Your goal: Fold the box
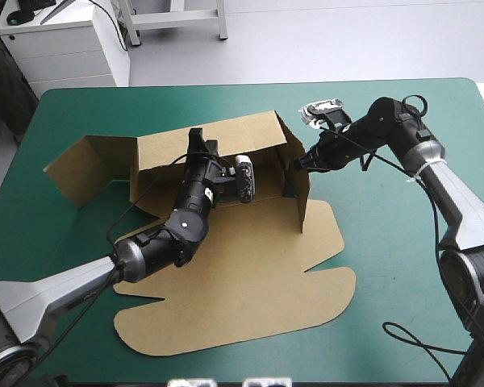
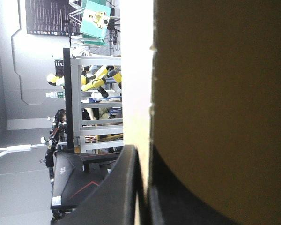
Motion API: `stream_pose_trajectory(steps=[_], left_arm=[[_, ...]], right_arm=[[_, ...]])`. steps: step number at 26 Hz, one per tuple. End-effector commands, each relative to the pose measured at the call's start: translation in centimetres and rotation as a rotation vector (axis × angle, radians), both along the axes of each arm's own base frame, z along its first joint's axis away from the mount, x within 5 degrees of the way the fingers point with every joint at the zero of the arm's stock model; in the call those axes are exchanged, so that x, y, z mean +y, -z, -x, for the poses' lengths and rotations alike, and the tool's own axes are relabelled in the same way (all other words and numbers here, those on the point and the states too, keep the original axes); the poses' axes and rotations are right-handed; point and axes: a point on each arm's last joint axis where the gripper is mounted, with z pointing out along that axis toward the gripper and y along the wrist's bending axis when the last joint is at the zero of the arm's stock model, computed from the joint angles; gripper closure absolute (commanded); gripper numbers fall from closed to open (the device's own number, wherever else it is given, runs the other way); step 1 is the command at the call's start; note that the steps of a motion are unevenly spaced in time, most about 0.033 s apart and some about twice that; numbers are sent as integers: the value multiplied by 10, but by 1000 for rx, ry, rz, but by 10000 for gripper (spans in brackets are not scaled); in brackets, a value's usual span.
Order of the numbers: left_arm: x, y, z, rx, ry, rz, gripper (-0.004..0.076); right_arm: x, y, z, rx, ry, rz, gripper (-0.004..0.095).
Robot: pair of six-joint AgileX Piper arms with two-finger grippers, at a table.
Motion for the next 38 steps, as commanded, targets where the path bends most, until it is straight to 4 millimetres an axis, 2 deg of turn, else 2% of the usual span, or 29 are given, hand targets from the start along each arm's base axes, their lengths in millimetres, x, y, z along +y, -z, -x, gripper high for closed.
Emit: stream_pose_trajectory(steps=[1,8,11,13,18,20,23,25,27,31,34,38], left_arm=[[0,-8,-1,-27,7,-9,731],[-2,1,-4,-13,-4,-31,731],[-2,0,-5,-21,-7,-19,731],[-2,0,-5,-23,-11,-22,731],[-1,0,-5,-26,-15,-23,731],[-1,0,-5,-26,-15,-23,731],[-1,0,-5,-26,-15,-23,731],[-1,0,-5,-26,-19,-22,731],[0,0,-5,-30,-28,-24,731],[0,0,-5,-30,-28,-22,731],[1,-1,-5,-33,-34,-24,731],[1,-1,-5,-36,-45,-23,731]], right_arm=[[-3,-35,3,-177,14,-28,916],[-9,-32,3,-237,-86,100,919],[-12,-30,3,-246,-122,153,880],[-13,-29,3,-249,-127,174,800],[-14,-29,3,-307,-228,233,515],[-14,-28,4,-331,-302,266,449],[-13,-27,7,-366,-431,304,449],[-13,-34,10,-375,-453,314,449],[-19,-59,14,-397,-352,325,450],[-19,-84,19,-436,-293,295,466],[-18,-88,19,-445,-293,279,482],[-19,-80,13,-435,-300,304,487]])
